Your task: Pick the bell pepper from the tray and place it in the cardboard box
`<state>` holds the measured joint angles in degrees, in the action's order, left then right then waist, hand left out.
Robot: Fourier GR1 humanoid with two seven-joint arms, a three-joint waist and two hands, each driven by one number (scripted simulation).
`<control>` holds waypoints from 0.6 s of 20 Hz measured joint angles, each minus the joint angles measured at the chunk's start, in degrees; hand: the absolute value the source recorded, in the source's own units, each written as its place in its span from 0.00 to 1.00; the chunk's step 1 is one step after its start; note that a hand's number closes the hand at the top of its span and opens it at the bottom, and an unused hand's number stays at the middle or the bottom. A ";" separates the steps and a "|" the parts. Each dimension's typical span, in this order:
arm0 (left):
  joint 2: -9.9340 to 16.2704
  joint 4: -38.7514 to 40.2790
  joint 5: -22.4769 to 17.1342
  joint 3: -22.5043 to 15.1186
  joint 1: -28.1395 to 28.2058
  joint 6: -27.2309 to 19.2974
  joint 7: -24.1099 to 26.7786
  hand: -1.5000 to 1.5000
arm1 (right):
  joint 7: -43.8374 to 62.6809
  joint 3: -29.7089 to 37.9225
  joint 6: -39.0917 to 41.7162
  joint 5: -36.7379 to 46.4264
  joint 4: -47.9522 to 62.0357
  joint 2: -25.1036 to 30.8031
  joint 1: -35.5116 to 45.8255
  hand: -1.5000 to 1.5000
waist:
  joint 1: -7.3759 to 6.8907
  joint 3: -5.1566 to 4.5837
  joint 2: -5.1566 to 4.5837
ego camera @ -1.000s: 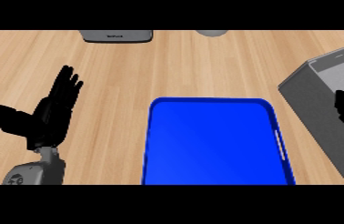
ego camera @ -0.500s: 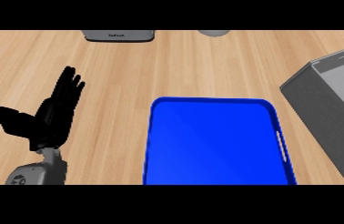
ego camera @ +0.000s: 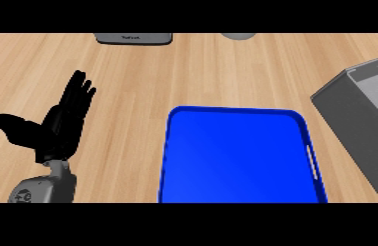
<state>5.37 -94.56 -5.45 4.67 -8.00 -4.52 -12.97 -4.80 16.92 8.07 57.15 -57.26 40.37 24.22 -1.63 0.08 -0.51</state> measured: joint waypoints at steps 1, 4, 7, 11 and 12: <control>0.15 0.05 -0.20 0.17 0.07 0.27 0.19 0.50 | -1.35 0.37 -1.29 -0.22 3.14 -0.22 1.44 0.00 | -0.02 0.01 0.00; -0.14 -0.03 -0.01 -0.11 0.44 0.19 0.44 0.50 | -5.96 2.43 -6.44 -1.83 9.50 -1.12 4.18 0.00 | 0.06 0.06 0.01; -0.38 -0.51 0.19 -0.26 0.78 -0.21 0.15 0.50 | -10.83 5.69 -11.16 -5.47 10.16 -1.94 5.86 0.00 | 0.47 0.08 0.17; -0.29 -0.19 0.00 0.13 1.38 -0.02 0.79 0.50 | -17.35 11.32 -13.89 -12.80 11.41 -2.92 8.72 0.00 | 0.68 0.08 0.25; -0.42 0.47 0.28 0.08 1.21 -0.15 1.25 0.50 | -18.28 12.36 -13.58 -14.58 11.49 -3.31 9.38 0.00 | 0.87 0.06 0.29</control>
<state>4.95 -94.10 -5.18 4.75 -6.79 -4.67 -11.72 -23.08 29.28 -5.51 42.57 -45.77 37.06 33.60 -0.75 0.13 -0.22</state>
